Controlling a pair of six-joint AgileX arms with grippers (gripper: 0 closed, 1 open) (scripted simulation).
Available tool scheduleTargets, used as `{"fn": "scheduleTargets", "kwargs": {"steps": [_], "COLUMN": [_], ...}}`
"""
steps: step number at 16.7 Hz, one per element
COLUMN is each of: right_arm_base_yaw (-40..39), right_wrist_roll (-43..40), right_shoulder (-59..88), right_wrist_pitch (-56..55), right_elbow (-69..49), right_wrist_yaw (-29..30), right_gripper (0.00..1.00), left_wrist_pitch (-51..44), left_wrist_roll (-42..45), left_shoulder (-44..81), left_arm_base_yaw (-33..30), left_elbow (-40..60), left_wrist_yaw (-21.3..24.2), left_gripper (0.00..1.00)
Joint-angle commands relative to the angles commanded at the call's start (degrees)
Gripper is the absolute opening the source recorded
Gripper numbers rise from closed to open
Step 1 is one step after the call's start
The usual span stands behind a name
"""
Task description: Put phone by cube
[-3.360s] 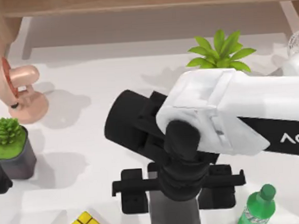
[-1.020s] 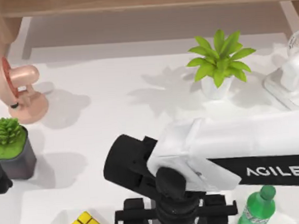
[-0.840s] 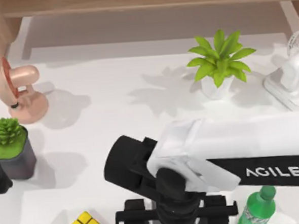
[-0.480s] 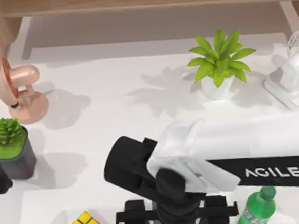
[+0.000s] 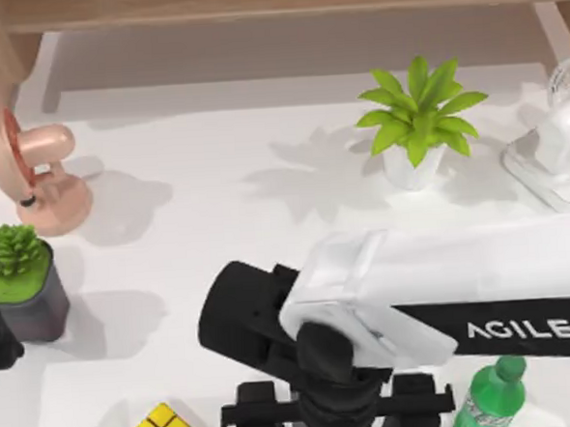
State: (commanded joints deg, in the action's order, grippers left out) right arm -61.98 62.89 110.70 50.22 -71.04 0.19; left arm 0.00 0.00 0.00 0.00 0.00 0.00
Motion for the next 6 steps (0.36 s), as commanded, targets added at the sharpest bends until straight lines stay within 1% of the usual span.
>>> {"fn": "scheduleTargets", "kwargs": {"steps": [1,6], "right_arm_base_yaw": [0.0,0.0], "right_wrist_roll": [0.0,0.0], "right_shoulder": [0.0,0.0], "right_wrist_pitch": [0.0,0.0], "right_elbow": [0.0,0.0], "right_wrist_yaw": [0.0,0.0], "right_gripper": [1.0,1.0], "left_wrist_pitch": [0.0,0.0], "left_wrist_roll": [0.0,0.0], "left_shoulder": [0.0,0.0], "left_arm_base_yaw": [0.0,0.0], "left_elbow": [0.0,0.0], "left_wrist_yaw": [0.0,0.0], "left_gripper": [1.0,1.0]}}
